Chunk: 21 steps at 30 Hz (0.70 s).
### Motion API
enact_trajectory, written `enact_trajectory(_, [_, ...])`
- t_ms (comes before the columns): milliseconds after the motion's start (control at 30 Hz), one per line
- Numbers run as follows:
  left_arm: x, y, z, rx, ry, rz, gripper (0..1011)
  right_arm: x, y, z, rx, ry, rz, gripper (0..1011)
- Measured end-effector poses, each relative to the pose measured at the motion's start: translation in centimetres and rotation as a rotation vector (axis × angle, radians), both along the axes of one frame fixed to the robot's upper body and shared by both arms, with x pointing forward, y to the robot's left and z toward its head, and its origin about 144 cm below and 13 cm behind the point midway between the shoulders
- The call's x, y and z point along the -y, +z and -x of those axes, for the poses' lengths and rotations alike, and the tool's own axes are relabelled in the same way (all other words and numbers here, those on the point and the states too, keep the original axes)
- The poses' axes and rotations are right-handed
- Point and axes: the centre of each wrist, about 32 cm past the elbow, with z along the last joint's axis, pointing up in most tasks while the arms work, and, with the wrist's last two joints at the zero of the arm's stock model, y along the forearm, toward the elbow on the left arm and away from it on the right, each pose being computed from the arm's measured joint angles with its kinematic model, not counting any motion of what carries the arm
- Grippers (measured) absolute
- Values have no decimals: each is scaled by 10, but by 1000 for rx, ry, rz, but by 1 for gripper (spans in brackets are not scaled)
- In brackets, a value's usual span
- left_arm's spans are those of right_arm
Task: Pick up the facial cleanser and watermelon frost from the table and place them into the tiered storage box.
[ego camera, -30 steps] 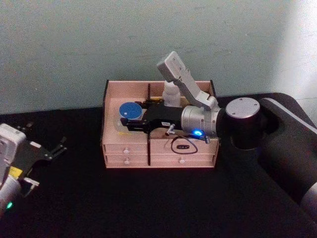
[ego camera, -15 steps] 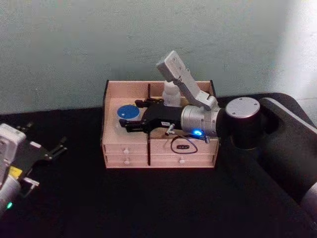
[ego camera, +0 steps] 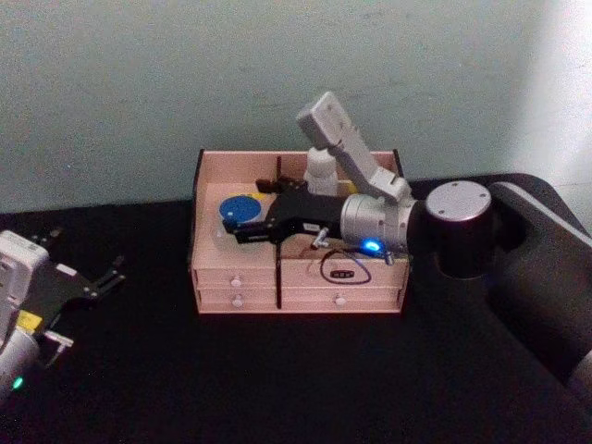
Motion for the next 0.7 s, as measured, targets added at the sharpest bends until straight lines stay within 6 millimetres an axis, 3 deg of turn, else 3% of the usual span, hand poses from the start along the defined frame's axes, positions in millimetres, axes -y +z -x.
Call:
enact_trajectory(167, [0, 0, 0, 0, 0, 0, 1001, 7, 7, 10, 47, -5, -31, 1002])
enact_trajectory(400, [0, 0, 0, 0, 0, 0, 1001, 27, 17, 37, 88, 21, -79, 1002])
enact_trajectory(700, [0, 0, 0, 0, 0, 0, 1001, 74, 12, 94, 60, 79, -114, 1003])
